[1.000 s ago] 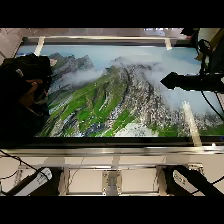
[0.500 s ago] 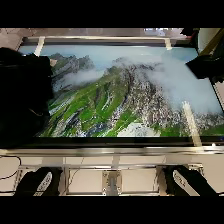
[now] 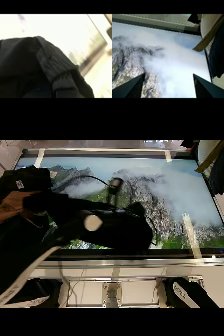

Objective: Fold the clothes and pants, and hang the long-sleeved shirts on hangers.

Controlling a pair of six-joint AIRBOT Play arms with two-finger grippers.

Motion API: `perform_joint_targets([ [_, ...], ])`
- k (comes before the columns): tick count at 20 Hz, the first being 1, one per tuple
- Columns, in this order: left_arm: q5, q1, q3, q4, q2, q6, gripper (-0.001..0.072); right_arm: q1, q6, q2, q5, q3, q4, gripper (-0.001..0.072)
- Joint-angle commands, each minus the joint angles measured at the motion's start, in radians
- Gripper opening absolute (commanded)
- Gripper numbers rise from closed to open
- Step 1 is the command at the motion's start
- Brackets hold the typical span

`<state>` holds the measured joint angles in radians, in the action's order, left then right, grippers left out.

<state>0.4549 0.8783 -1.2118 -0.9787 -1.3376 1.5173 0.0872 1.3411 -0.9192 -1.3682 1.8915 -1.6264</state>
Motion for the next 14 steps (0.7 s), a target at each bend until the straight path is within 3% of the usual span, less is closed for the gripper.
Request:
perform_joint_targets([
  [1,-0.103,0.143,-0.153,0.1,-0.281,-0.017,0.0006,0.001,0.0,-0.043,-0.001,0.011,-0.038,0.0678],
  [3,-0.064,0.151,-0.332,0.1,-0.388,-0.089,0.0006,0.001,0.0,-0.086,-0.001,0.011,-0.056,0.0678],
  [7,-0.008,0.121,-0.641,0.097,-0.544,-0.126,0.0006,0.014,0.0,-0.182,-0.001,0.011,-0.125,0.0678],
  [13,0.145,0.106,-0.799,0.097,-0.648,-0.149,0.0008,0.135,0.002,-0.26,0.003,0.01,-0.124,0.0677],
  [14,0.167,0.1,-0.802,0.097,-0.644,-0.176,0.0142,0.158,0.002,-0.259,0.007,0.01,-0.124,0.0677],
])
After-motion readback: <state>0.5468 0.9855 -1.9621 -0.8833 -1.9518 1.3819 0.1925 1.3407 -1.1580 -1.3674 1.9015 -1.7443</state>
